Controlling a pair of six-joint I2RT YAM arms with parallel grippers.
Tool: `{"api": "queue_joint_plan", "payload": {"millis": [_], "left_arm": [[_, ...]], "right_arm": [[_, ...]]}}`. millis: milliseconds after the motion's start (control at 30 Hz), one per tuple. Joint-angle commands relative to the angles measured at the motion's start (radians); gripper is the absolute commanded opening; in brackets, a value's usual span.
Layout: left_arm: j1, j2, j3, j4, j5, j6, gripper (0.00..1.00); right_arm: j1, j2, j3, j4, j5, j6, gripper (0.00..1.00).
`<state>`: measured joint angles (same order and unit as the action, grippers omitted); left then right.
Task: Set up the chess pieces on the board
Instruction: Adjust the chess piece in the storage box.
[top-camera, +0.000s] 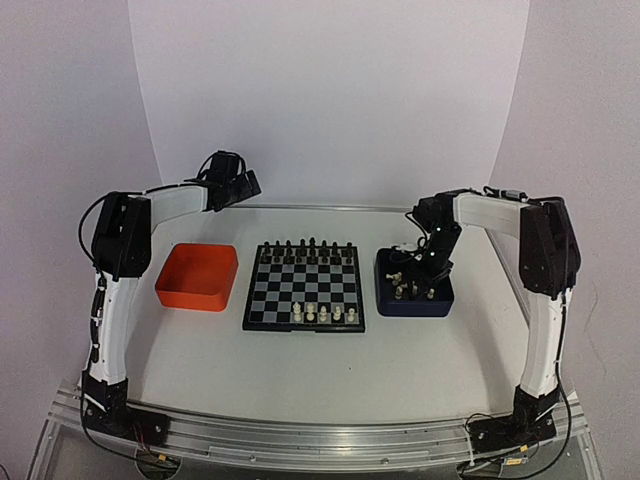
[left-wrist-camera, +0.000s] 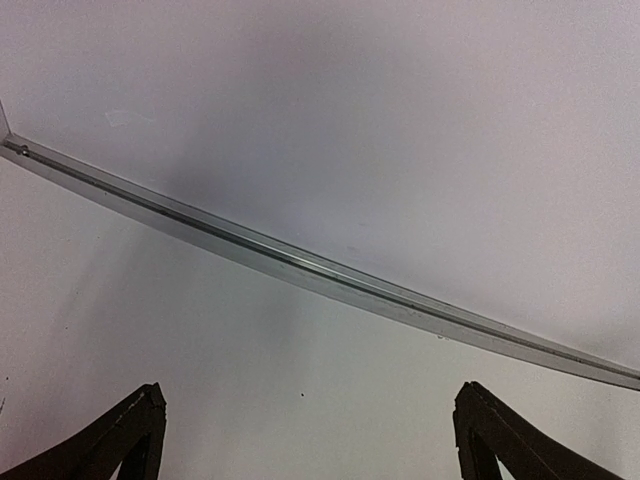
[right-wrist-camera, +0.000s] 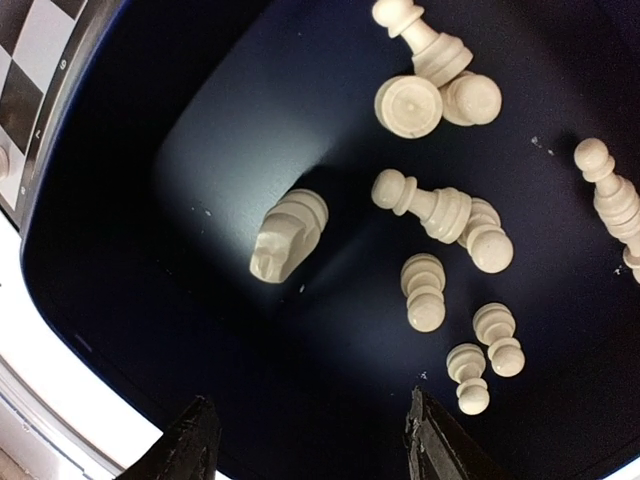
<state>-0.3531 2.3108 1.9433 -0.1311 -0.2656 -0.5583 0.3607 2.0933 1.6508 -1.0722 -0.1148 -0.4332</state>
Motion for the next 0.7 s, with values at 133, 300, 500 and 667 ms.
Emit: {"api": "queue_joint_plan", "payload": {"millis": [133,300,500,667], "left_arm": [[0.008,-0.054,-0.010,0.026,-0.019,-0.010,1.00],[0.009,-0.055,-0.014,0.022,-0.026,-0.006,1.00],[0.011,-0.059,-0.022,0.024,-0.033,-0.009,1.00],[0.013,-0.059,-0.023,0.025,-0.037,-0.015,1.00]], "right_arm": [[0.002,0.049,0.000,-0.026,-0.004,-0.009,0.57],[0.002,0.094,0.020,-0.026,-0.006,-0.020,0.55],[0.002,0.121,0.046,-0.012,0.034,-0.023,0.51],[0.002,0.131,0.045,0.022,0.068,-0.001,0.40]]}}
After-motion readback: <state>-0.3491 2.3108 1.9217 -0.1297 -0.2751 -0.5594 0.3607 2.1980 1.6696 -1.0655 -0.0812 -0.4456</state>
